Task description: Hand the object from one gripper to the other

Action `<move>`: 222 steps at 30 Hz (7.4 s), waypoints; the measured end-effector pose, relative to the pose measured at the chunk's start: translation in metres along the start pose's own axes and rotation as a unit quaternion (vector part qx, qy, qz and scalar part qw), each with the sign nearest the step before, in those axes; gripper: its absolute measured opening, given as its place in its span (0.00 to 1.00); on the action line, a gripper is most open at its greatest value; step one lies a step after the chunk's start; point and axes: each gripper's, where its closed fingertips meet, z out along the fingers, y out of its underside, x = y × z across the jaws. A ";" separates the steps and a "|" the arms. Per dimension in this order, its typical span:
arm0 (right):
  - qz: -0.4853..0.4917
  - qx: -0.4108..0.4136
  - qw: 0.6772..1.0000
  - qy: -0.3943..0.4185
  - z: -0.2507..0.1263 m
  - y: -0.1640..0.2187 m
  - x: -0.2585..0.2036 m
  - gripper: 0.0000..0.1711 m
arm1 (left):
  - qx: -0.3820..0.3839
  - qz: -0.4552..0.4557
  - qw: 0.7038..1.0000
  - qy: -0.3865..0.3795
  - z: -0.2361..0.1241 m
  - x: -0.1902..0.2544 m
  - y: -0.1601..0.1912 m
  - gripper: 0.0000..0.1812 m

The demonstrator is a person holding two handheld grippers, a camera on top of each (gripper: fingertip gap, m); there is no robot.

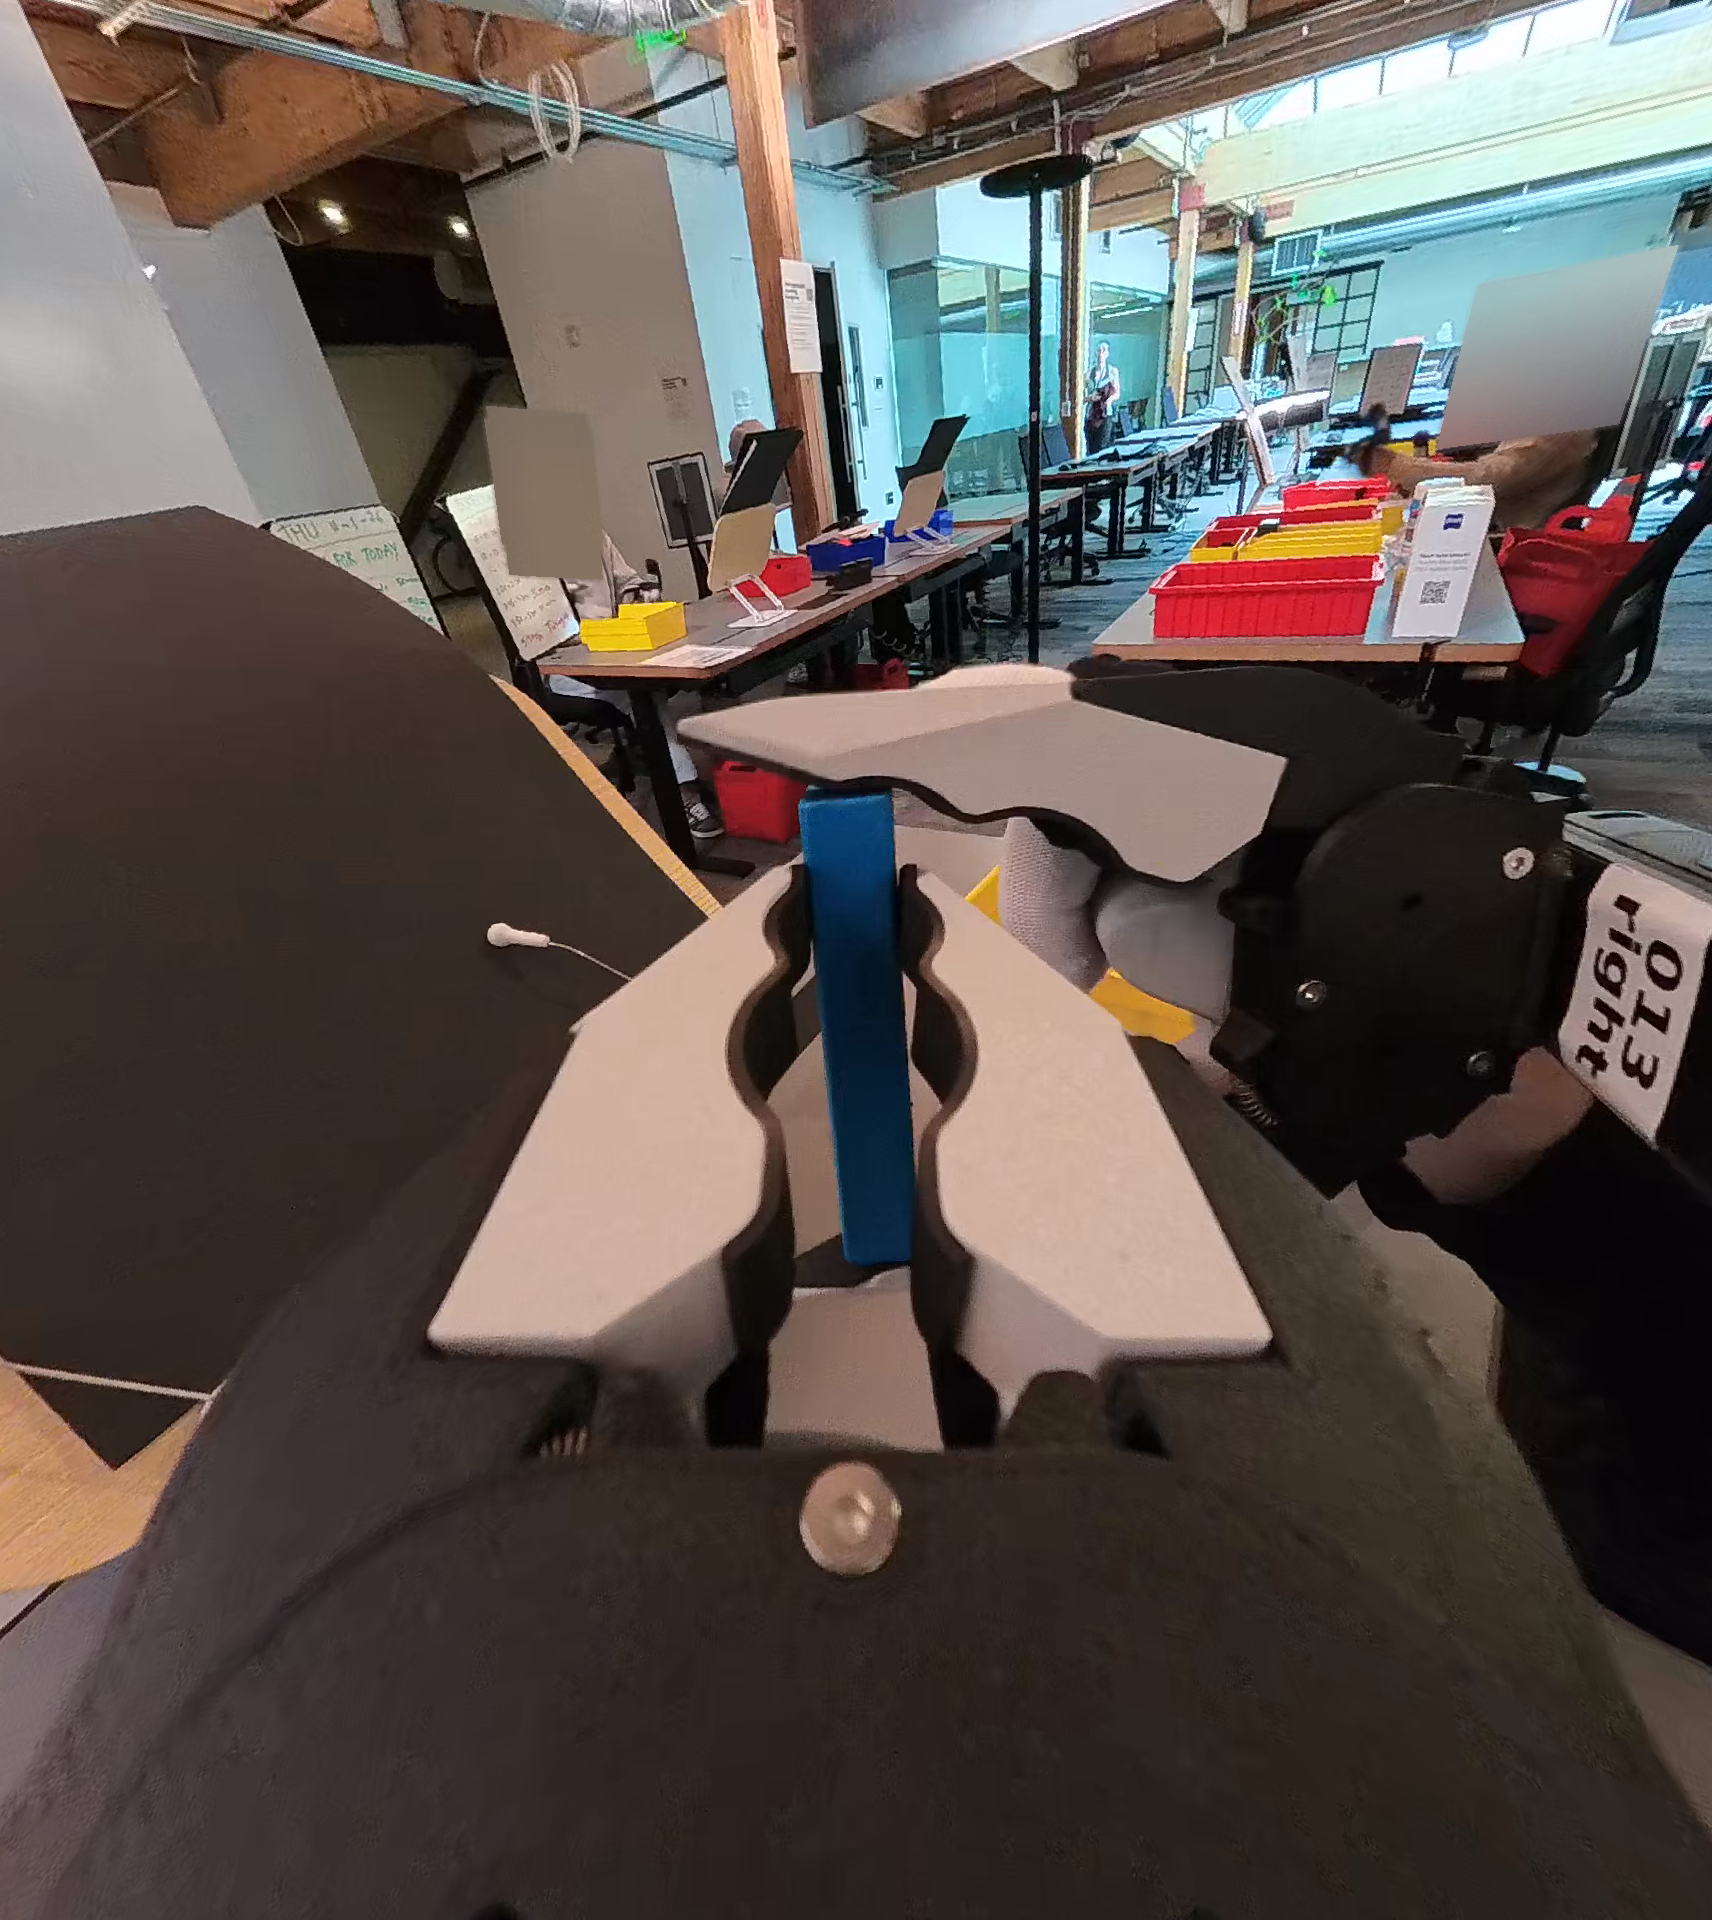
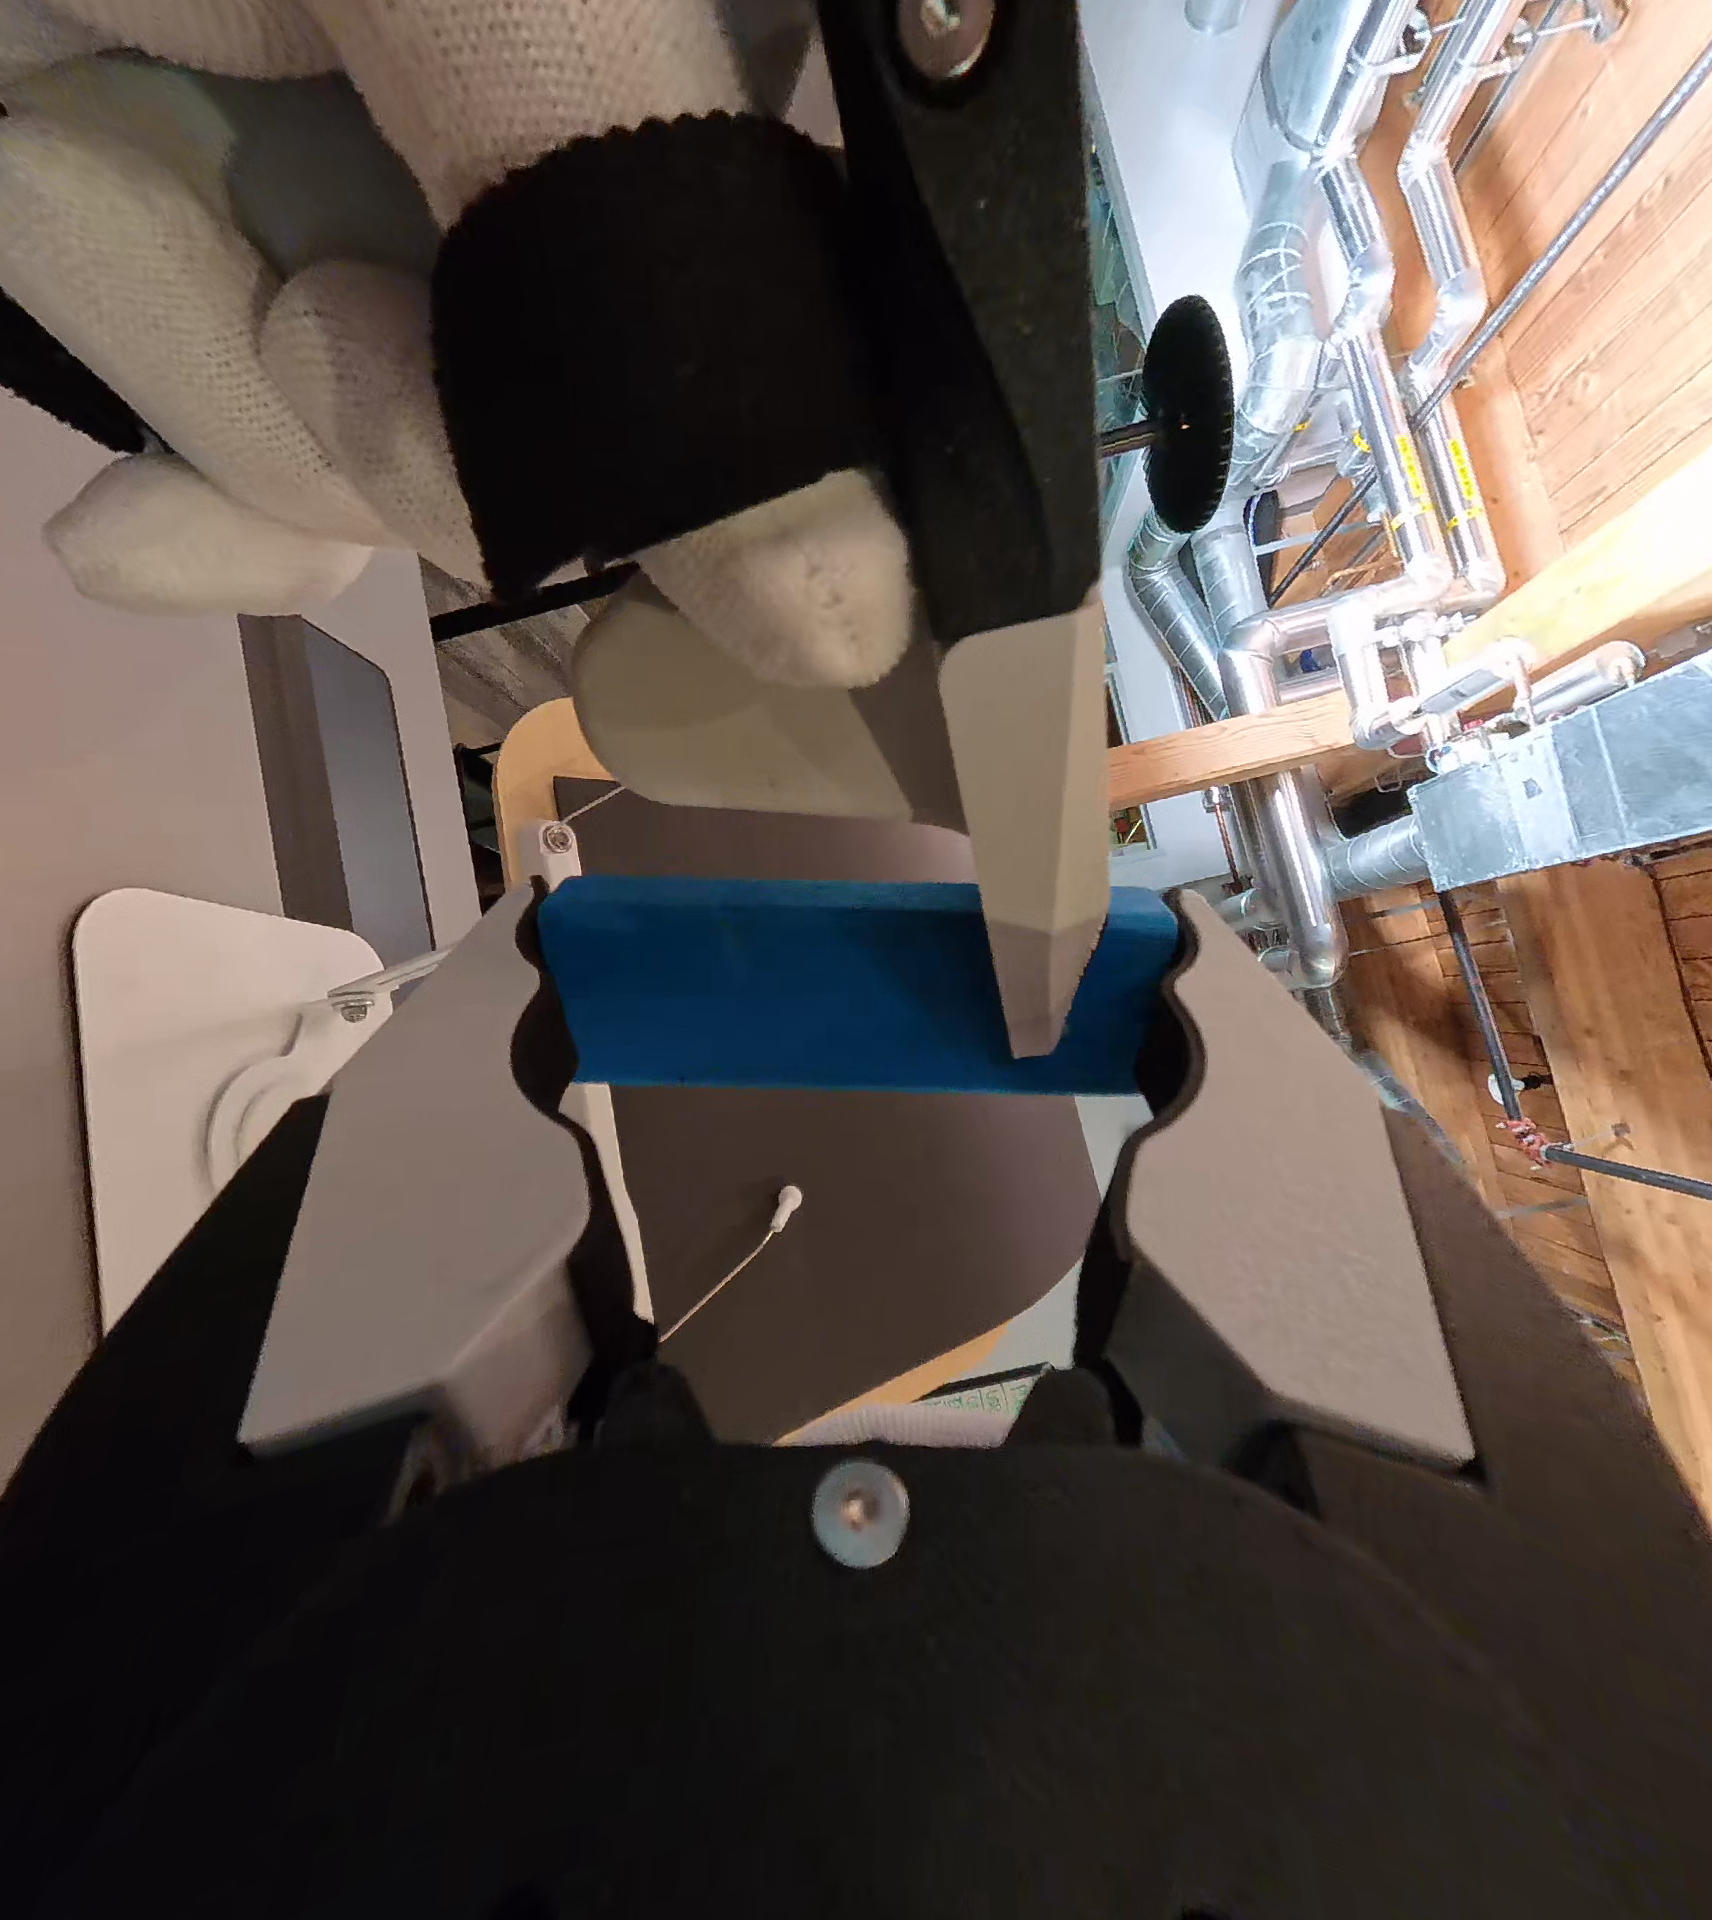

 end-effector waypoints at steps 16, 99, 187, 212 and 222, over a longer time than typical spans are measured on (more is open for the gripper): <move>0.106 0.144 0.984 -0.007 -0.027 -0.034 0.021 0.64 | 0.070 -0.055 0.991 0.102 -0.029 0.009 -0.026 0.20; 0.730 0.213 0.643 -0.093 -0.007 -0.014 0.049 0.19 | 0.007 0.519 0.737 -0.433 -0.008 -0.058 -0.001 0.18; -0.033 0.118 0.983 -0.140 -0.094 -0.036 -0.004 0.31 | -0.103 0.092 0.960 0.245 -0.057 0.048 0.047 0.19; 0.030 0.067 0.992 0.101 -0.051 -0.031 0.063 0.08 | 0.137 -0.075 0.960 0.230 -0.065 0.006 -0.028 0.35; 0.108 0.100 0.961 0.234 -0.024 -0.042 0.049 0.08 | 0.236 -0.143 0.936 0.220 -0.043 0.005 -0.046 0.34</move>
